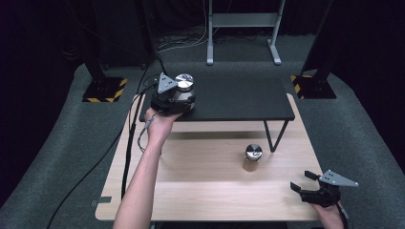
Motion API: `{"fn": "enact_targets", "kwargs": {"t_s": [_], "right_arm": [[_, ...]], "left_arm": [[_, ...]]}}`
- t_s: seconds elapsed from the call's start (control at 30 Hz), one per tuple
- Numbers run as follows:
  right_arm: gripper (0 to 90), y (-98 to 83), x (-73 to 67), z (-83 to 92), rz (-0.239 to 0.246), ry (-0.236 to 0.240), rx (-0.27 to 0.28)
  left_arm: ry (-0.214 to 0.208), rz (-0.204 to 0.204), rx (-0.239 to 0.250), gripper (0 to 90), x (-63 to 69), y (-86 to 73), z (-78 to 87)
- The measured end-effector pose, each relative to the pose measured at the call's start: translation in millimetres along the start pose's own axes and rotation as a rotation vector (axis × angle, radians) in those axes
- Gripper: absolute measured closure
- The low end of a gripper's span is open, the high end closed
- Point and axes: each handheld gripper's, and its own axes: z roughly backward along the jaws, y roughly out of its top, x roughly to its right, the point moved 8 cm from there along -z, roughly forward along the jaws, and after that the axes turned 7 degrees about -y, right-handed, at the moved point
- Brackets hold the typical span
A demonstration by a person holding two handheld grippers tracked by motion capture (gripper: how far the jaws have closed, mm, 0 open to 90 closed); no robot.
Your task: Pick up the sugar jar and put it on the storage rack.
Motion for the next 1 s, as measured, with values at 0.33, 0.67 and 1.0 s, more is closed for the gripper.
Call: {"fn": "enact_targets", "kwargs": {"t_s": [0.33,0.67,1.0], "right_arm": [[13.6,0.2,0.5,-0.3,-0.001,0.005,-0.002],[13.7,-0.1,0.9,-0.2,-0.001,0.006,0.001],[13.6,0.0,0.5,-0.2,-0.002,0.003,0.000]], "left_arm": [[0.004,0.040,-0.027,30.6,-8.3,0.5,-19.4],[-0.002,0.090,-0.002,22.7,-13.0,-2.3,-13.8],[-0.018,0.027,0.016,17.9,-3.4,-16.1,20.7]]}}
